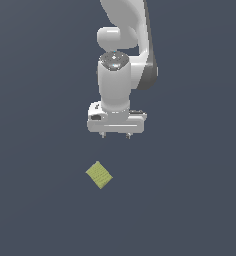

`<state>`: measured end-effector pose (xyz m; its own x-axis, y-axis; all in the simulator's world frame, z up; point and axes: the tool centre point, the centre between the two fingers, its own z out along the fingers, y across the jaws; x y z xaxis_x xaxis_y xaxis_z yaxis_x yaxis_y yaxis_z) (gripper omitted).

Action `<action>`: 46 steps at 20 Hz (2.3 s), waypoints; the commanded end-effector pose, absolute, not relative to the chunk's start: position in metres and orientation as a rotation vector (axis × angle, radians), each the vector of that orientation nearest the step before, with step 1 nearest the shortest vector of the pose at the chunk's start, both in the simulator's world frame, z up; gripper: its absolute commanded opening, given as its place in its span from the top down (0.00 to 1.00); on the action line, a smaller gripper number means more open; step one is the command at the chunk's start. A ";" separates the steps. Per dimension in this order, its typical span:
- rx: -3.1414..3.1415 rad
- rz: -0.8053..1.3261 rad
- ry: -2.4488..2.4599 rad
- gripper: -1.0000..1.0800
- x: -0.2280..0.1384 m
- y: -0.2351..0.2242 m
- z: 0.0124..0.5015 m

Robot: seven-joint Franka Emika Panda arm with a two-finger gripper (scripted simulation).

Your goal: Pick up the object and move it to a goal position.

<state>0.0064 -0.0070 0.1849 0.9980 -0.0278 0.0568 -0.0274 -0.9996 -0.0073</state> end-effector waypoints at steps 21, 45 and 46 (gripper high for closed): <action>-3.138 -0.083 -0.093 0.04 0.010 0.005 0.189; -3.040 -0.022 -0.843 0.04 0.076 -0.050 0.111; -3.029 -0.019 -0.877 0.04 0.079 -0.053 0.107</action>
